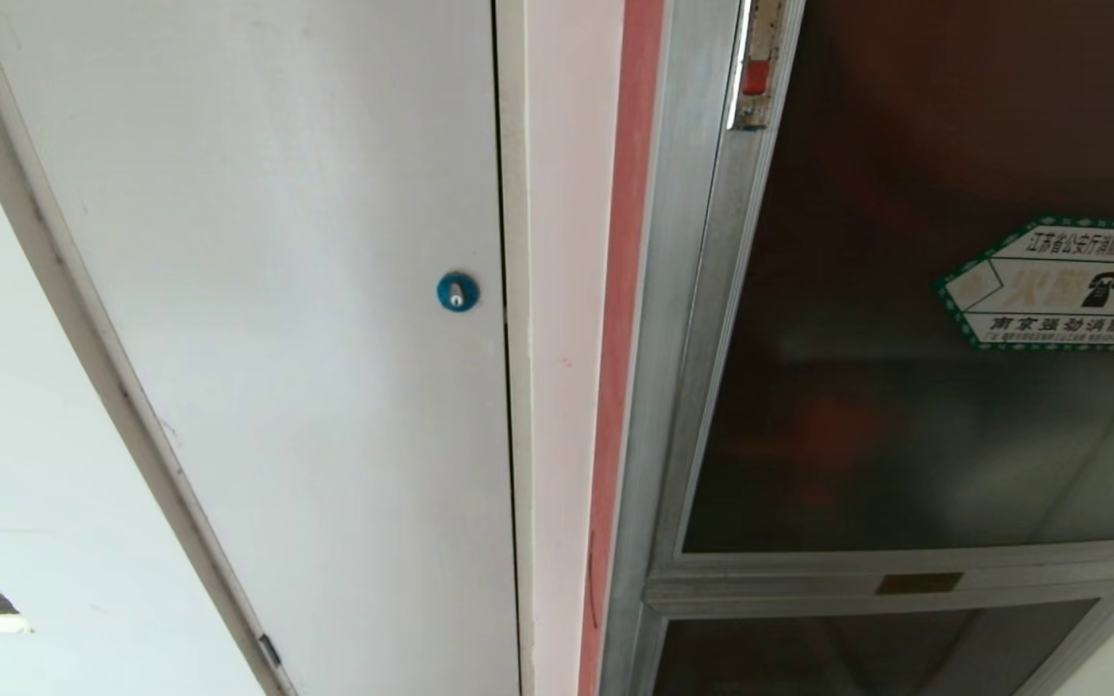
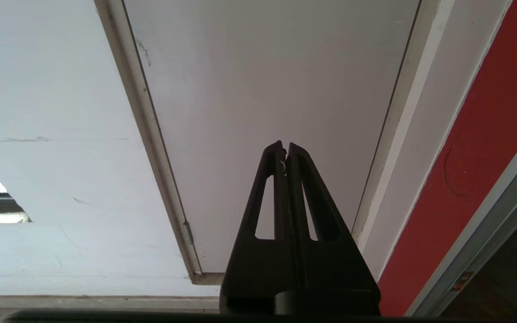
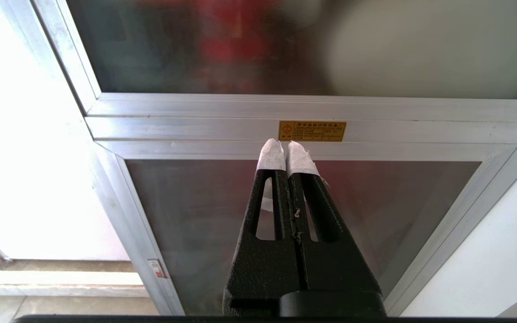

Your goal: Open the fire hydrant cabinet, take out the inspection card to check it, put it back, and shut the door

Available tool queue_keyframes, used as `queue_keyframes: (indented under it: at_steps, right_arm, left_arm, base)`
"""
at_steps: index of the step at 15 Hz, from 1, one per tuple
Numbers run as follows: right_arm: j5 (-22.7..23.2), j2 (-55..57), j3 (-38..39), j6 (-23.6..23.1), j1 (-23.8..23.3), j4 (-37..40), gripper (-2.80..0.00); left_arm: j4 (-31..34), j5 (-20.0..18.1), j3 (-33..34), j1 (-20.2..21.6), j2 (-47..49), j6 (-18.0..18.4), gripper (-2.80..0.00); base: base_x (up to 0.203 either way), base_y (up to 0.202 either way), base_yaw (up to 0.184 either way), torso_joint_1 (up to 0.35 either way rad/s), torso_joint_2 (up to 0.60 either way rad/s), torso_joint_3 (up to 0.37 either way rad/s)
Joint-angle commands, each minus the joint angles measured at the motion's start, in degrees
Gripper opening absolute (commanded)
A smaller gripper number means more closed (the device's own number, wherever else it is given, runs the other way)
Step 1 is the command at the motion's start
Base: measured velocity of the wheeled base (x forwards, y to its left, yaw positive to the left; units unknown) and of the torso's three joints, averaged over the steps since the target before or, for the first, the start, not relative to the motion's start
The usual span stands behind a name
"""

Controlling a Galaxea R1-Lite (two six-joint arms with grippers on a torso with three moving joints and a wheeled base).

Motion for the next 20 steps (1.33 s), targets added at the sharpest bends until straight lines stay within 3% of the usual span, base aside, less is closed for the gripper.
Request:
queue_keyframes:
  at_steps: [1, 20]
  right_arm:
    - [0.00, 0.09, -0.02, 0.00, -0.01, -0.06, -2.80]
    - [-0.18, 0.09, -0.02, 0.61, -0.01, -0.06, -2.80]
  left_arm:
    - [-0.05, 0.00, 0.62, 0.01, 0.07, 0.01, -2.80]
    - [-0.05, 0.00, 0.62, 0.01, 0.07, 0.01, -2.80]
  base:
    - [0.000, 0.000, 0.000, 0.000, 0.00, 0.000]
    - [0.000, 0.000, 0.000, 0.000, 0.00, 0.000]
